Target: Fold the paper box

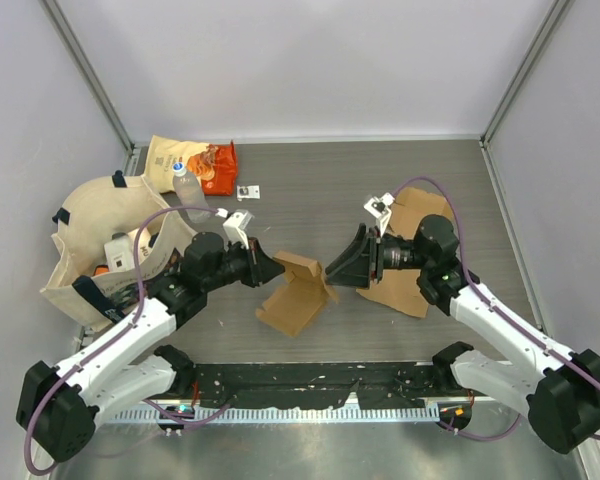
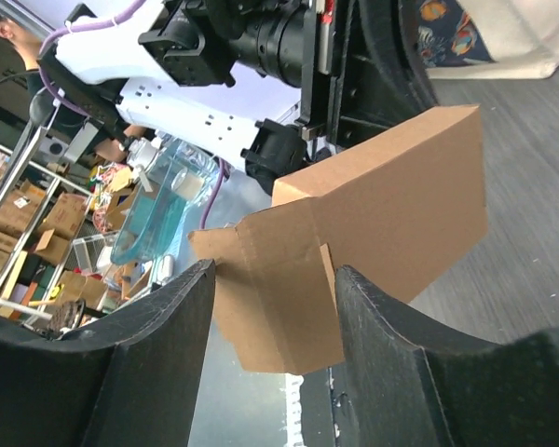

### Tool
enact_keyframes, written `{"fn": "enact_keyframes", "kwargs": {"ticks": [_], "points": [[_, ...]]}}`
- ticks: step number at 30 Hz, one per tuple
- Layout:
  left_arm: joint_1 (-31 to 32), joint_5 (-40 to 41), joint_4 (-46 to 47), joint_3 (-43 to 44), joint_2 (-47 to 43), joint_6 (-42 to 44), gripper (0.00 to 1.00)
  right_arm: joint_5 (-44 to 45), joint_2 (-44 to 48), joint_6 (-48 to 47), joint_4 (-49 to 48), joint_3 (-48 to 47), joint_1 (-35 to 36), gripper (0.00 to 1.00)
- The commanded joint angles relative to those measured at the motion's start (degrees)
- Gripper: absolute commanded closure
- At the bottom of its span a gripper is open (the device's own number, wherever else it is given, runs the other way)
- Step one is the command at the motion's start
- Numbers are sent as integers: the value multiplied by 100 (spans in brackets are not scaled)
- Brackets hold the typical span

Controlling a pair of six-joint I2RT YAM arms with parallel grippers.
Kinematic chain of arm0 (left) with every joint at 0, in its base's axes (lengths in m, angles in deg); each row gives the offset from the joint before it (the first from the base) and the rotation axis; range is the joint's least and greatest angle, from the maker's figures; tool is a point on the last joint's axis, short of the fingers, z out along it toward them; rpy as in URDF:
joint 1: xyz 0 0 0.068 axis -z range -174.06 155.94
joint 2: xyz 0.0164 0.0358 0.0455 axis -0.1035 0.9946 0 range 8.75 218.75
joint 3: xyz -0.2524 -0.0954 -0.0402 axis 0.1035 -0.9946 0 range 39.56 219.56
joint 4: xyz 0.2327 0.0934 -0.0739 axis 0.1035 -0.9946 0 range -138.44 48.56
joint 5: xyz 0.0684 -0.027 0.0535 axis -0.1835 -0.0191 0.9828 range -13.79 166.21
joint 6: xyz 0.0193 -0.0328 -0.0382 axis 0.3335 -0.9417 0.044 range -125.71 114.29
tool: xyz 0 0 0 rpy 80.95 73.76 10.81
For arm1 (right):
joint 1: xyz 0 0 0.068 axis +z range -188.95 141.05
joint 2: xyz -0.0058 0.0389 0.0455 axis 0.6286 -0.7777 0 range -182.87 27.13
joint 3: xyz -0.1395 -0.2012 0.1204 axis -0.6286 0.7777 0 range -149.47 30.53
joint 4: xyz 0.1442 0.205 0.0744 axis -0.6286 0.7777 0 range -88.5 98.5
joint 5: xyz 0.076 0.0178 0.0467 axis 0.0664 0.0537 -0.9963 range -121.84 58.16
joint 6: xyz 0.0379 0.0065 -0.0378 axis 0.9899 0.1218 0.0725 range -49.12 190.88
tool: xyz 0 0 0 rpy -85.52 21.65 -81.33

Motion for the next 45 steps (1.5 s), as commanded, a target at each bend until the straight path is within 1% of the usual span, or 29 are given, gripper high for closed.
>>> {"fn": "enact_keyframes", "kwargs": {"ticks": [1, 2, 3, 4, 6, 7, 9, 10, 12, 14, 16, 17, 19, 20, 21, 23, 26, 29, 32, 34, 35, 36, 40, 42, 43, 45], "points": [[-36, -210, 421, 276, 77, -54, 100, 484, 15, -416, 268, -85, 357, 41], [-36, -184, 421, 293, 77, -80, 100, 651, 33, -538, 418, -112, 384, 40], [-27, -158, 413, 294, 60, -89, 100, 1148, 68, -774, 567, -129, 419, 39], [-36, -97, 404, 285, 42, -98, 100, 1388, 155, -890, 821, -156, 463, 39], [-27, 105, 325, 293, -11, -81, 100, 1846, 208, -1040, 999, -199, 551, 39], [-36, 210, 325, 302, -63, -63, 100, 2300, 261, -1180, 1191, -226, 595, 39], [-36, 422, 97, 337, -116, -28, 100, 2707, 314, -1286, 1307, -279, 753, 40], [-36, 492, 70, 346, -168, -19, 100, 3127, 323, -1365, 1412, -305, 832, 41], [-36, 693, -61, 381, -221, 7, 100, 3481, 305, -1479, 1526, -401, 1078, 43], [-36, 869, -158, 399, -309, 25, 99, 4095, 288, -1629, 1684, -463, 1271, 44], [-18, 1195, -334, 460, -362, 7, 100, 4290, 235, -1725, 1755, -525, 1500, 46], [-27, 1265, -387, 478, -415, 7, 99, 4665, 174, -1778, 1799, -551, 1579, 47], [-27, 1467, -492, 531, -459, -45, 100, 4844, 103, -1866, 1782, -586, 1772, 51], [-27, 1477, -493, 531, -476, -46, 100, 4801, 33, -1875, 1730, -587, 1825, 51], [-27, 1468, -475, 531, -485, -54, 100, 4566, 7, -1867, 1477, -526, 1834, 51], [-27, 1451, -458, 531, -477, -72, 100, 4022, -37, -1788, 1308, -490, 1835, 48], [-27, 1372, -475, 531, -468, -81, 100, 3730, -81, -1761, 1185, -437, 1835, 44], [-18, 1319, -379, 487, -477, -133, 100, 3650, -81, -1761, 1106, -288, 1843, 41], [-27, 1231, -291, 461, -450, -168, 100, 3658, -134, -1665, 903, -235, 1843, 41], [-27, 1231, -308, 478, -424, -177, 100, 4157, -213, -1533, 1025, -305, 1861, 46], [-27, 1292, -317, 478, -433, -221, 100, 4507, -222, -1402, 1156, -392, 1870, 47], [-27, 1327, -317, 469, -450, -230, 100, 4963, -240, -1053, 1184, -393, 1878, 47], [-27, 1521, -264, 399, -556, -257, 100, 6028, -239, -541, 1158, -349, 2098, 48], [-27, 1582, -264, 399, -538, -239, 100, 6495, -371, -251, 1524, -516, 2098, 48], [-27, 1609, -282, 399, -529, -230, 100, 6706, -389, 12, 1596, -551, 2107, 49], [-27, 1696, -291, 382, -503, -221, 100, 6830, -389, 242, 1580, -551, 2159, 48]]}}
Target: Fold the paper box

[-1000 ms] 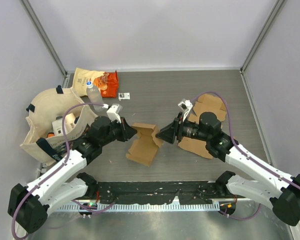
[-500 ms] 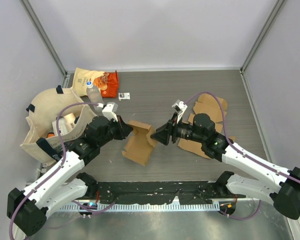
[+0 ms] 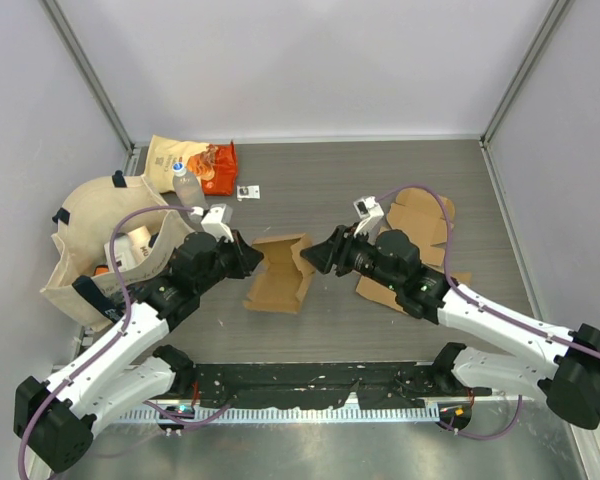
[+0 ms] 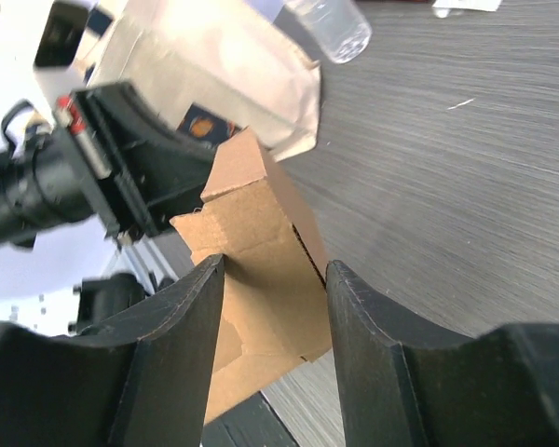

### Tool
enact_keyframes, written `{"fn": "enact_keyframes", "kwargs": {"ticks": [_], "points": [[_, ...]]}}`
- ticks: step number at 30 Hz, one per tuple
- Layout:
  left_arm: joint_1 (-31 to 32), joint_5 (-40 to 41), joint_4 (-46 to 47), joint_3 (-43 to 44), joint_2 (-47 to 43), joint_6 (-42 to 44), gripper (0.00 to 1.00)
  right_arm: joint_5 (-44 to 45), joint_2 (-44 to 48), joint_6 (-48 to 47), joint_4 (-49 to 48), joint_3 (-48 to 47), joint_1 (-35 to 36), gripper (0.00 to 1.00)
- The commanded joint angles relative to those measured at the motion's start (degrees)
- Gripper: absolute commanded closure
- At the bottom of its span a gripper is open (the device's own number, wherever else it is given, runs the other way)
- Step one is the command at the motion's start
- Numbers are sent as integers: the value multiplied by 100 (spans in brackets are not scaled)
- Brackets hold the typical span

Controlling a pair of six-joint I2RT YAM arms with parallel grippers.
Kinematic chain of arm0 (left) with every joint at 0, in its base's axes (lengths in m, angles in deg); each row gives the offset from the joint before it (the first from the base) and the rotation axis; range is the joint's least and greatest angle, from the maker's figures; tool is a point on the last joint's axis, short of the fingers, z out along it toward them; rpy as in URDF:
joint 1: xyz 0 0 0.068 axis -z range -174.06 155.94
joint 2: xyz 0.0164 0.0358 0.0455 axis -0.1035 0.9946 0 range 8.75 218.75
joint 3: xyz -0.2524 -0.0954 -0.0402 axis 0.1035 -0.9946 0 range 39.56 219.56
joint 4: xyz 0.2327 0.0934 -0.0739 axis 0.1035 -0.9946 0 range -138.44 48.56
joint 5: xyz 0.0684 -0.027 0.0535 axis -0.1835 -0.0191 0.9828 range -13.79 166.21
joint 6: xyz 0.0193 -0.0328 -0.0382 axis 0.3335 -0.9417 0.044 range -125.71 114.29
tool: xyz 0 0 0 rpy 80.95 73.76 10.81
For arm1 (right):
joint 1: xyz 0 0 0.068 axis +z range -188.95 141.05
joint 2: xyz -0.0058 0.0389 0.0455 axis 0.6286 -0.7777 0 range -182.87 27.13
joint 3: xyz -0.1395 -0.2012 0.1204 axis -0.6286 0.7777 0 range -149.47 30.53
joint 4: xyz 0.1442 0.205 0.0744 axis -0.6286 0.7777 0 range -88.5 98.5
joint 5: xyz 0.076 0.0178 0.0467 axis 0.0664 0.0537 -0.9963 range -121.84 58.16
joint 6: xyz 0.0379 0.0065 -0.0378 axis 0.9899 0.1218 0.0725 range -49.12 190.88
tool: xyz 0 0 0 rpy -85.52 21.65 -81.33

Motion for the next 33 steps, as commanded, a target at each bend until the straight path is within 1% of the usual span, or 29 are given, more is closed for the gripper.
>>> {"fn": "enact_keyframes", "kwargs": {"ticks": [1, 2, 3, 4, 5, 7, 8, 11, 14, 17, 19, 20, 23, 24, 27, 28, 29, 31, 32, 33], "points": [[21, 33, 431, 148, -147, -132, 100, 1275, -142, 865, 325, -167, 55, 48], [21, 51, 413, 156, -129, -114, 100, 1005, -194, 718, 29, -123, 64, 46], [21, 51, 396, 156, -129, -105, 100, 1020, -238, 656, 122, -175, 81, 45], [21, 338, 309, 191, -129, -71, 100, 1220, -265, 647, 375, -262, 107, 46], [21, 393, 282, 226, -147, -53, 100, 1396, -283, 568, 595, -350, 125, 46], [21, 446, 299, 235, -190, -44, 100, 1503, -283, 480, 562, -343, 230, 47], [21, 438, 325, 244, -208, -61, 100, 1808, -283, 436, 484, -290, 300, 47], [21, 403, 352, 288, -208, -131, 100, 2293, -467, 146, 509, -307, 547, 47], [21, 289, 352, 350, -173, -158, 100, 2426, -599, -179, 99, -203, 731, 49], [21, 140, 360, 376, -156, -150, 100, 2015, -722, -662, -437, -62, 741, 50], [30, 121, 343, 367, -138, -106, 100, 1489, -783, -1135, -728, 35, 749, 50], [21, -70, 343, 376, -129, -88, 100, 1312, -819, -1277, -1008, 166, 741, 50], [21, -484, 378, 341, -85, 35, 100, 1047, -915, -1820, -1370, 395, 741, 47], [21, -676, 369, 332, -59, 61, 100, 977, -942, -1980, -1354, 396, 732, 45], [21, -897, 264, 332, 11, 141, 100, 1064, -977, -2323, -1152, 282, 732, 44], [21, -950, 246, 323, 3, 132, 100, 1143, -968, -2368, -1143, 247, 732, 44], [21, -942, 237, 306, -41, 123, 100, 1413, -986, -2394, -986, 203, 732, 48], [21, -846, 237, 244, -102, 97, 100, 1547, -986, -2438, -888, 159, 740, 50], [21, -811, 237, 244, -129, 105, 100, 1739, -969, -2395, -905, 185, 741, 55], [21, -784, 220, 236, -138, 106, 100, 1872, -977, -2255, -958, 228, 749, 57]]}}
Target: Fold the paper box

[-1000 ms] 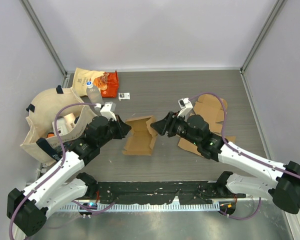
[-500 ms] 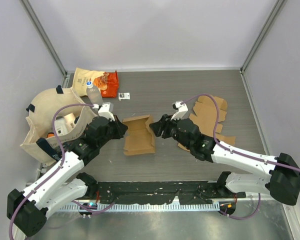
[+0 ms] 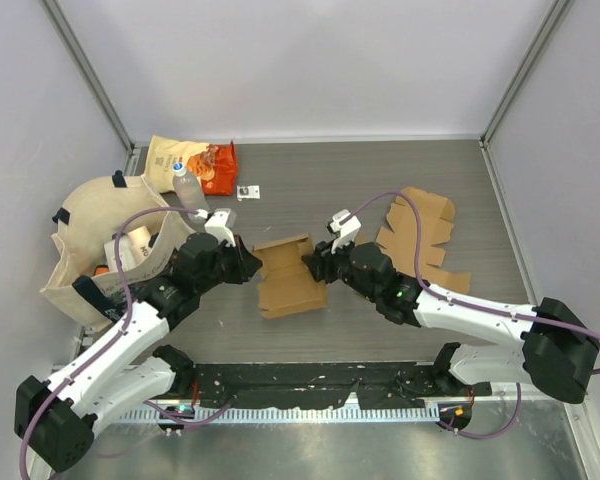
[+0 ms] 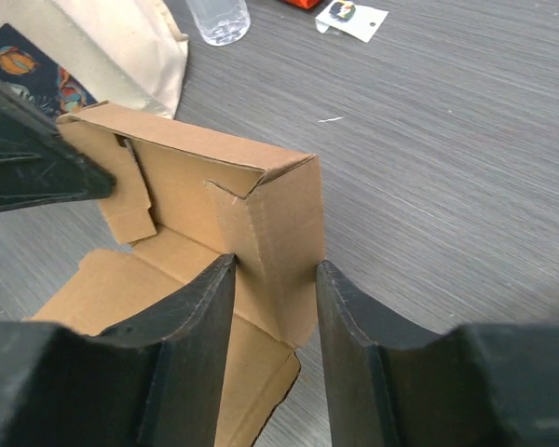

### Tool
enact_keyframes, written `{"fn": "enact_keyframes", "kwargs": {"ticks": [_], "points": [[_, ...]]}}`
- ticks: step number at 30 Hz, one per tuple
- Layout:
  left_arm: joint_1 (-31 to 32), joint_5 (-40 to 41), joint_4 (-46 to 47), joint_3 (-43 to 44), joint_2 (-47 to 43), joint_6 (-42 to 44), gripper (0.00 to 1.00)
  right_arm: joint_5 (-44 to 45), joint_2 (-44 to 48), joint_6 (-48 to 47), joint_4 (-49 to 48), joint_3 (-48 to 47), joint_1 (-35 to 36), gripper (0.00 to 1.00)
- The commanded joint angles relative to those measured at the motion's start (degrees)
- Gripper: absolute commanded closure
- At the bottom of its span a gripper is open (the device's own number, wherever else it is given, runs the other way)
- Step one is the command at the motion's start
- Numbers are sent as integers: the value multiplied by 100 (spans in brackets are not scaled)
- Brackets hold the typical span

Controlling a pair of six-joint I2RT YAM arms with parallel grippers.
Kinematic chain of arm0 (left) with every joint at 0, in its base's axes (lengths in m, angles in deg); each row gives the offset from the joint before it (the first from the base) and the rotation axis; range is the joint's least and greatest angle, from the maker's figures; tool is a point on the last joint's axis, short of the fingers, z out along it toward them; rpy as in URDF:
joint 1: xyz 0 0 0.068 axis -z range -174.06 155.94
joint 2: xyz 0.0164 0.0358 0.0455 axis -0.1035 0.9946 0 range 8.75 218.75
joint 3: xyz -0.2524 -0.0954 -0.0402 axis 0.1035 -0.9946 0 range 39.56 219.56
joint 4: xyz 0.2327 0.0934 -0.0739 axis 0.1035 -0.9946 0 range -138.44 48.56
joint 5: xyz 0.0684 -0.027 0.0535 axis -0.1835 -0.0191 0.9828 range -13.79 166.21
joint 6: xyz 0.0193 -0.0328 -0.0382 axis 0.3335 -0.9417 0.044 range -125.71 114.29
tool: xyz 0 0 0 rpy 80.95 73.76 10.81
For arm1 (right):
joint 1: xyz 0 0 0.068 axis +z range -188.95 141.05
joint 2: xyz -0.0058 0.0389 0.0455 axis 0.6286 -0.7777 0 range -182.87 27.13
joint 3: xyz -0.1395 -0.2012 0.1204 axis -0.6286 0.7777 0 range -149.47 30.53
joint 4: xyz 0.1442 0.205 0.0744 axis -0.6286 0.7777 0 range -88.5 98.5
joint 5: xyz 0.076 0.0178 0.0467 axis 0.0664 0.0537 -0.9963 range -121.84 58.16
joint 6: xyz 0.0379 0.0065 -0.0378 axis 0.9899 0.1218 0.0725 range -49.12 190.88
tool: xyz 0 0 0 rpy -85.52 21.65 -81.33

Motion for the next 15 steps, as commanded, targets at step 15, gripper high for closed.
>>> {"fn": "enact_keyframes", "kwargs": {"ticks": [15], "points": [[992, 2587, 33, 603, 1030, -453, 100, 3476, -1548, 571, -405, -422, 1311, 99]]}}
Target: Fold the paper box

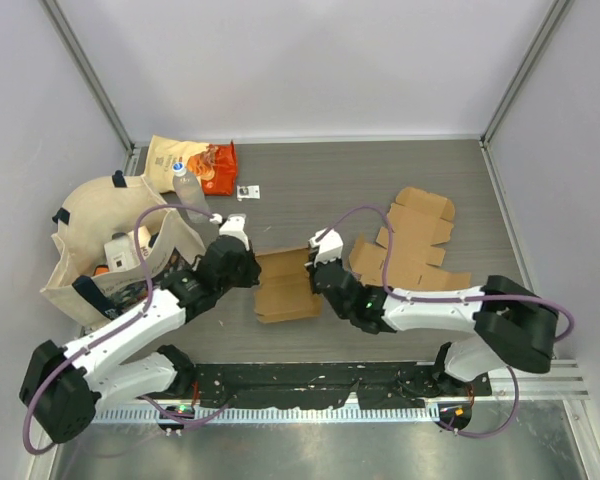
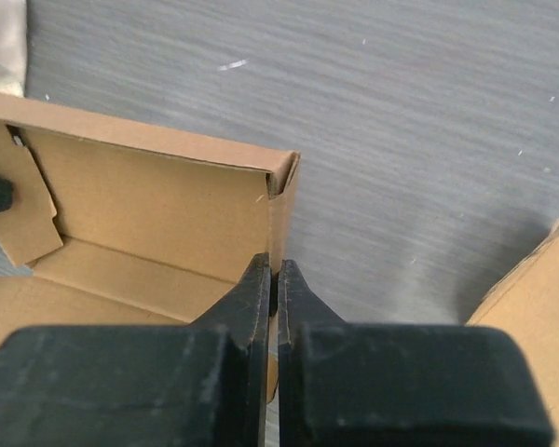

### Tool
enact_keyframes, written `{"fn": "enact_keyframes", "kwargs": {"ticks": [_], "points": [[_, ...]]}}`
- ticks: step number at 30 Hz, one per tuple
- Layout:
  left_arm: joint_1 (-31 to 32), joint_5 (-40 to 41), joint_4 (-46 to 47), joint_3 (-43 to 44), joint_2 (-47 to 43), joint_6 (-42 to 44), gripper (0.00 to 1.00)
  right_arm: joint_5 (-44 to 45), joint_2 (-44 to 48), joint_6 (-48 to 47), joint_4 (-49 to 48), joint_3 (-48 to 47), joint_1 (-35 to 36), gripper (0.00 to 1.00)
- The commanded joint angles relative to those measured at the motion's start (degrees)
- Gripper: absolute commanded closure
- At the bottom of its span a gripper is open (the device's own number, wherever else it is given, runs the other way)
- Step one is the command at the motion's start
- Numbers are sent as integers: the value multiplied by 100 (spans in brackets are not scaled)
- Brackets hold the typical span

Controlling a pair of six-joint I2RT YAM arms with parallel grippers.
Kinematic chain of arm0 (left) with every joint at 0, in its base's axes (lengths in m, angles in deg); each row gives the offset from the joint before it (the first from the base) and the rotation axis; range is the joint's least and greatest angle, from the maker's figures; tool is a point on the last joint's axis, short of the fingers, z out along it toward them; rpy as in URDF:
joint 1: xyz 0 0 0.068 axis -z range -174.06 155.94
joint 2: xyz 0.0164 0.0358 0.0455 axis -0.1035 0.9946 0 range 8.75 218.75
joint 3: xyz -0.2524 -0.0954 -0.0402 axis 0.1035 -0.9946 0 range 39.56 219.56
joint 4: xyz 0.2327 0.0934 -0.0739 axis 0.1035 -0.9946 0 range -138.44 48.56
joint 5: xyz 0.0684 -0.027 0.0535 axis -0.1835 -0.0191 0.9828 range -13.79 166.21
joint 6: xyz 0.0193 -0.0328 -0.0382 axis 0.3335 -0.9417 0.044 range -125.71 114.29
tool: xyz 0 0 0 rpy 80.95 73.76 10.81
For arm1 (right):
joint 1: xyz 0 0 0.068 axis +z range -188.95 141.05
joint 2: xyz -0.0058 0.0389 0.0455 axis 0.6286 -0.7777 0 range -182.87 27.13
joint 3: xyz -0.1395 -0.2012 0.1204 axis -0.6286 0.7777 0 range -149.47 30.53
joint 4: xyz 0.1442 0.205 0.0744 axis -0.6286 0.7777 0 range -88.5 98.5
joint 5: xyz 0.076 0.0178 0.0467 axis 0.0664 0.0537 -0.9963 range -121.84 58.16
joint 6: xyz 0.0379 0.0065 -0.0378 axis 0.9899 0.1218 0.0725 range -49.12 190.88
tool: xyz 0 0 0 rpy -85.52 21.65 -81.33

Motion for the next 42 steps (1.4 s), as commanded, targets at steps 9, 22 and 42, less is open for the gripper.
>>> {"fn": "enact_keyframes", "kwargs": {"ticks": [9, 22, 42], "points": [[850, 2364, -478, 828, 2045, -1425, 100, 2200, -1370, 2045, 1688, -1224, 818, 99], [841, 1705, -995, 1769, 3953, -626, 100, 1621, -1977, 3868, 3677, -1875, 572, 99], [964, 1589, -662, 1646, 4464, -1, 90, 1365, -1643, 3719, 2614, -1374, 449, 99]]}}
